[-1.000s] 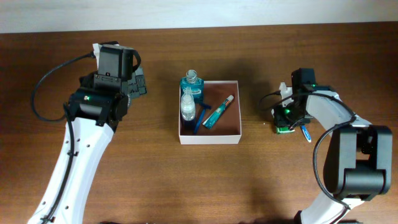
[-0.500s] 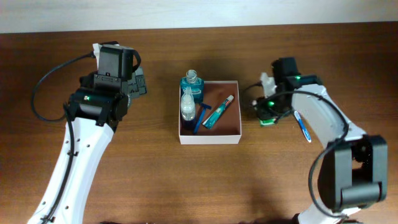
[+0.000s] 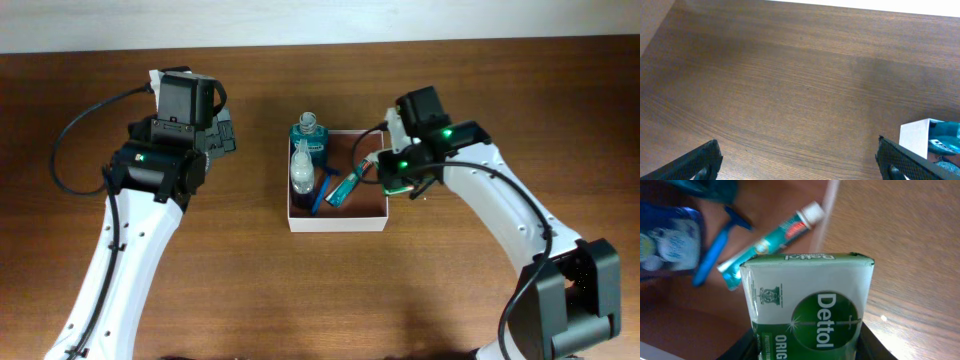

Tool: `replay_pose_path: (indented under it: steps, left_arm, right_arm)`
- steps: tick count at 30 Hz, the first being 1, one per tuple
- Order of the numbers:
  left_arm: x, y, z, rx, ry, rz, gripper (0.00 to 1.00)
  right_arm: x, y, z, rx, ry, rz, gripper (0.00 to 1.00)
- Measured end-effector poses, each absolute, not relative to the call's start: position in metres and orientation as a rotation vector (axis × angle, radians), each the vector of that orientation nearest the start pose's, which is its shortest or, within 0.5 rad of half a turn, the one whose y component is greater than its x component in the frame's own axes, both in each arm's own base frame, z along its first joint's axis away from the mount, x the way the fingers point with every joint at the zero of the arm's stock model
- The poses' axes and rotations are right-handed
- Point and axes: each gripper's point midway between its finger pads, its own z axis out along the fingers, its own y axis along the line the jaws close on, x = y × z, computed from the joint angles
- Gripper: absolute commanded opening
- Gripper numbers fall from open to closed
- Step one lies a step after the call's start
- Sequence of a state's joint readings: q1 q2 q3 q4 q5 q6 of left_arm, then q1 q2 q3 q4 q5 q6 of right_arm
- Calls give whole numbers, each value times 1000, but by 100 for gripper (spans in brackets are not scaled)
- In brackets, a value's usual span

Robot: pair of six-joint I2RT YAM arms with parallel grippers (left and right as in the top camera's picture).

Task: Pack container
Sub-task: 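Carry the Dettol soap bar with right gripper into the box and release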

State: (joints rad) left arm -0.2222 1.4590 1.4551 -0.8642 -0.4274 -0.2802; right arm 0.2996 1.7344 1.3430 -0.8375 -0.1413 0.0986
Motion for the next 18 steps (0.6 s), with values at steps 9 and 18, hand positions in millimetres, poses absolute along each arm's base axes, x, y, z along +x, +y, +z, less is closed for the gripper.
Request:
replay_pose_path:
  steps: [9,18]
  left_arm:
    - [391,-15,259,-255,2342,280,99]
    - [391,-15,259,-255,2342,280,99]
  right_arm:
    - [371,171,111,-329,2755,342,38]
    - [380,197,121,-279,2680,406,38]
